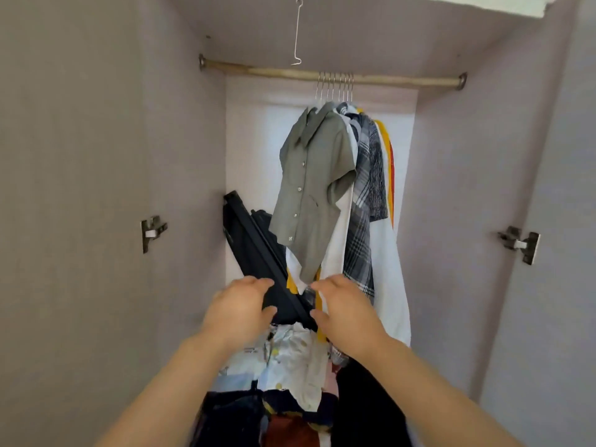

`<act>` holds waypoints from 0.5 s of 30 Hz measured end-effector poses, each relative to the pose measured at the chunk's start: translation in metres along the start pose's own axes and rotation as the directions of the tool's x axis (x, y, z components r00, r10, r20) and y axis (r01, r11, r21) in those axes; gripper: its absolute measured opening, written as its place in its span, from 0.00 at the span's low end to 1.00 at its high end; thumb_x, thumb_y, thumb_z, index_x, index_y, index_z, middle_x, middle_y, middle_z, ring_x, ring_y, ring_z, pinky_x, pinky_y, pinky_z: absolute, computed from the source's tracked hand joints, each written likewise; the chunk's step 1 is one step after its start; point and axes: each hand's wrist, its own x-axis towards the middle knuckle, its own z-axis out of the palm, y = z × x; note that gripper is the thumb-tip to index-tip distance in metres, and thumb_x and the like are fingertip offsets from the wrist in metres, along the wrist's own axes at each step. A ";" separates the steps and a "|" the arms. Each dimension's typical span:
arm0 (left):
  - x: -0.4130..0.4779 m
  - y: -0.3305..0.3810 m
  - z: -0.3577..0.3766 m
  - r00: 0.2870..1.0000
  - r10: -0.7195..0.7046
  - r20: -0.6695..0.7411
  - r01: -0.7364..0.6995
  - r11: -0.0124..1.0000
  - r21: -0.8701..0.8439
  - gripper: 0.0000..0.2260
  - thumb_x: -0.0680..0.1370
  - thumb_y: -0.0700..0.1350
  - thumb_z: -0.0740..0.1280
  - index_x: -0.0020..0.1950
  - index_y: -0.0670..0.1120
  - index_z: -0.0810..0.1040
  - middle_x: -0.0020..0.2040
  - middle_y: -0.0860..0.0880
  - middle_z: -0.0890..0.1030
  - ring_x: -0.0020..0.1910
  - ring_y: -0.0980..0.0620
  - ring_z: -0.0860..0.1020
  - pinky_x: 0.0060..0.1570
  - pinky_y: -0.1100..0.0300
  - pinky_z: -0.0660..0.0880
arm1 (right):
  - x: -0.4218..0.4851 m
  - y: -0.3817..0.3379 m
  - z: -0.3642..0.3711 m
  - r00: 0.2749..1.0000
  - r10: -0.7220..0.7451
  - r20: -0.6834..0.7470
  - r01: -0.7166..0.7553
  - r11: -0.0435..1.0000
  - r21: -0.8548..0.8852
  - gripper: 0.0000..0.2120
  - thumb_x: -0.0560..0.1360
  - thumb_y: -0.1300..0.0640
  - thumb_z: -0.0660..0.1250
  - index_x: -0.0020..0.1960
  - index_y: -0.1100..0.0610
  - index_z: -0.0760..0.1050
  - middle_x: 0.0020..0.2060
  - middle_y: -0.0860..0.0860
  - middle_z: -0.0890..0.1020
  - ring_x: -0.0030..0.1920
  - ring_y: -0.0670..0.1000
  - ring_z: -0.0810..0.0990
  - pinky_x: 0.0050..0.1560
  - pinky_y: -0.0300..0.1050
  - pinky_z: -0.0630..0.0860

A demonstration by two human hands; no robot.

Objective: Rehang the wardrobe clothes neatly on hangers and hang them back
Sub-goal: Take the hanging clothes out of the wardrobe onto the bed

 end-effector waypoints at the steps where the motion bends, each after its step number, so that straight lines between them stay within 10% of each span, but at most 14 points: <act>1: 0.019 0.002 -0.004 0.999 -0.004 -0.036 0.004 1.000 0.002 0.23 0.78 0.51 0.60 0.73 0.52 0.61 0.68 0.50 0.68 0.65 0.48 0.68 0.62 0.55 0.67 | 0.020 0.006 -0.007 1.000 -0.019 -0.022 0.019 1.000 -0.007 0.22 0.76 0.52 0.63 0.69 0.52 0.66 0.63 0.51 0.70 0.63 0.53 0.69 0.62 0.46 0.68; 15: 0.237 -0.007 -0.052 0.899 -0.025 -0.437 -0.046 0.988 -0.151 0.23 0.77 0.50 0.63 0.71 0.50 0.64 0.69 0.49 0.68 0.68 0.48 0.64 0.66 0.54 0.62 | 0.262 0.050 -0.074 0.928 -0.195 -0.319 0.149 0.975 -0.162 0.21 0.77 0.54 0.62 0.69 0.53 0.66 0.63 0.53 0.69 0.63 0.55 0.68 0.62 0.48 0.66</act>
